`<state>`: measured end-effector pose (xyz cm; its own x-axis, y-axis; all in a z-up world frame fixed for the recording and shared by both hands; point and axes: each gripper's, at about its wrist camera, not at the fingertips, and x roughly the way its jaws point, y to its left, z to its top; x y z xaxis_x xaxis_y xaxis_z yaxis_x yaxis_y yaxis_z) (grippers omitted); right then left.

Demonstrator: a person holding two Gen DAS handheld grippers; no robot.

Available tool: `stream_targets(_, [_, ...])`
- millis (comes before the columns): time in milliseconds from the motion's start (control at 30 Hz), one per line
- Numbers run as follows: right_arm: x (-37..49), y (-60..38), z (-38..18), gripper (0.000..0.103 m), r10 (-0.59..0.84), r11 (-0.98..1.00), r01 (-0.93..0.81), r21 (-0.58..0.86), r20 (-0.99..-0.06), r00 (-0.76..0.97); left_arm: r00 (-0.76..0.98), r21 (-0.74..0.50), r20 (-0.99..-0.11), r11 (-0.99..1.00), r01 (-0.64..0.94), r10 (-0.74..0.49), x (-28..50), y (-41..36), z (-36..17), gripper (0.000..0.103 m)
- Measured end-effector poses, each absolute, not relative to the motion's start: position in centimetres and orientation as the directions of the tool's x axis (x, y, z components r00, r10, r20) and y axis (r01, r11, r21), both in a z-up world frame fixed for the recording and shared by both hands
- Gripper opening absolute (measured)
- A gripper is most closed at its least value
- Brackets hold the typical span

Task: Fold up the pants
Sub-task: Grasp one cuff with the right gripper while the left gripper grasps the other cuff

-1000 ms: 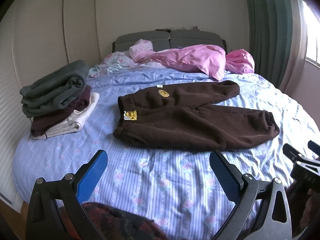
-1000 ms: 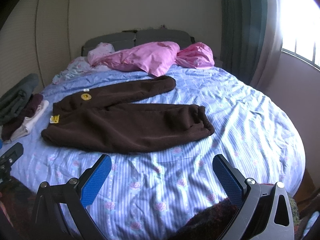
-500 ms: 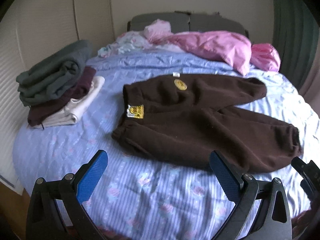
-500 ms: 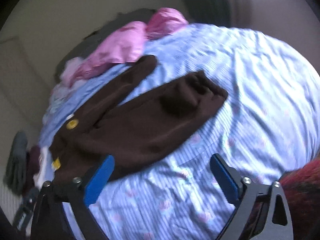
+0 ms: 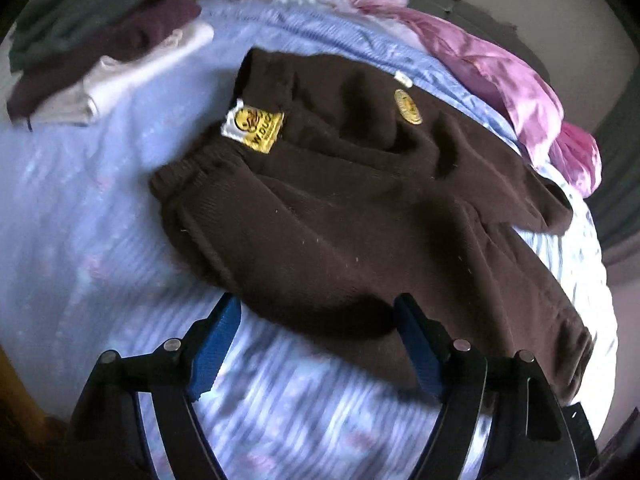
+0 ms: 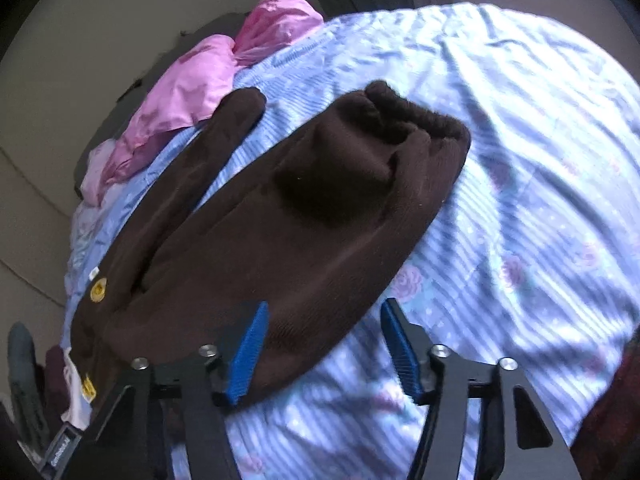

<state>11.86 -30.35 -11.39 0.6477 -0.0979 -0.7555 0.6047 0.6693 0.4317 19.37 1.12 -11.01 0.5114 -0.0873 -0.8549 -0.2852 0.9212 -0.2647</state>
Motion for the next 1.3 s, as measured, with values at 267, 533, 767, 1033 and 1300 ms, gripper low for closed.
stream_targets(267, [13.4, -32.2, -13.3, 0.040, -0.062, 0.602, 0.630, 0.491, -0.757, 0.650, 0.497, -0.388, -0.848, 0.855, -0.345, -0.185, 20.8, 2.5, -13.2, 0.055])
stream_targets(533, [13.5, -32.6, -11.4, 0.012, -0.050, 0.628, 0.583, 0.515, -0.721, 0.691, 0.582, -0.431, -0.790, 0.851, -0.301, -0.194, 19.5, 3.4, -10.3, 0.024])
stream_targets(767, [11.0, -31.2, -4.4, 0.012, -0.056, 0.698, 0.465, 0.544, -0.607, 0.793, 0.696, -0.438, -0.700, 0.866, -0.241, -0.160, 18.2, 4.0, -3.8, 0.022])
stream_targets(1033, [9.7, -30.2, 1.2, 0.012, -0.052, 0.770, 0.384, 0.509, -0.550, 0.834, 0.665, -0.424, -0.725, 0.878, -0.223, -0.181, 17.9, 5.2, -1.4, 0.022])
stream_targets(1300, [16.6, -29.8, 4.2, 0.012, -0.046, 0.826, 0.355, 0.438, -0.575, 0.817, 0.619, -0.390, -0.761, 0.899, -0.197, -0.194, 23.3, 5.3, 1.1, 0.022])
